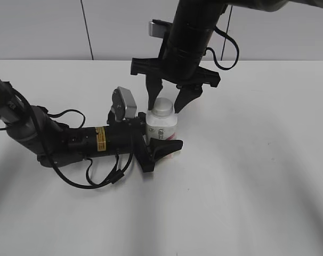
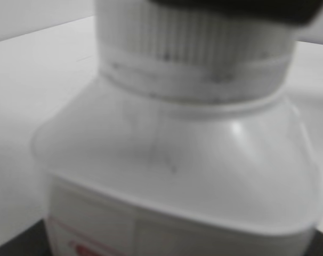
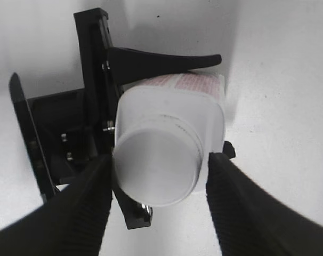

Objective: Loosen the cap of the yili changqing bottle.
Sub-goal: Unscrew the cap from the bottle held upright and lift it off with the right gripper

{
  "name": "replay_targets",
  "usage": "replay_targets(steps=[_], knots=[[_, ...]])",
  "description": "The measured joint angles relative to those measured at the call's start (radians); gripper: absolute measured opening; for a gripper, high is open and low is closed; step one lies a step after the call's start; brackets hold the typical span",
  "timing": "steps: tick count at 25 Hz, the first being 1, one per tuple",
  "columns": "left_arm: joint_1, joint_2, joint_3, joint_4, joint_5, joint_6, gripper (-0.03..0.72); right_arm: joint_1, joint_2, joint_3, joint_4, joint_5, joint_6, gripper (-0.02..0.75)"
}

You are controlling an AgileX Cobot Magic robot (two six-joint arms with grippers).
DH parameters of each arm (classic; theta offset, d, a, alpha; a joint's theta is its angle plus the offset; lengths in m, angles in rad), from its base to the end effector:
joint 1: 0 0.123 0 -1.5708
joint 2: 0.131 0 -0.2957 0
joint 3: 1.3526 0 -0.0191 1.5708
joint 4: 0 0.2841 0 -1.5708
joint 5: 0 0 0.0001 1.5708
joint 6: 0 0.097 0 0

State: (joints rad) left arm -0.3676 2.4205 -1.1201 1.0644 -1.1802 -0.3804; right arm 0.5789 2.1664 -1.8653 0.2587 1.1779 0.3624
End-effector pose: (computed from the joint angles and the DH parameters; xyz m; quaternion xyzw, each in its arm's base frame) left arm 0.3607 -0.2229 0.0086 0.4611 0.6222 -0.4078 0.4836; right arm 0.4026 0.2905 0.2098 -0.0684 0.9861 0.1499 0.0232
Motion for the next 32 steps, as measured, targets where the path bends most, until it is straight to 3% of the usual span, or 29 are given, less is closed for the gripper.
replay_targets(steps=[25, 32], knots=[[0.0, 0.0, 0.0, 0.0, 0.0, 0.0, 0.454, 0.0, 0.014, 0.0, 0.007, -0.02, -0.016, 0.447], [0.0, 0.0, 0.0, -0.001, 0.003, 0.001, 0.454, 0.0, 0.015, 0.0, 0.004, -0.016, -0.022, 0.403]])
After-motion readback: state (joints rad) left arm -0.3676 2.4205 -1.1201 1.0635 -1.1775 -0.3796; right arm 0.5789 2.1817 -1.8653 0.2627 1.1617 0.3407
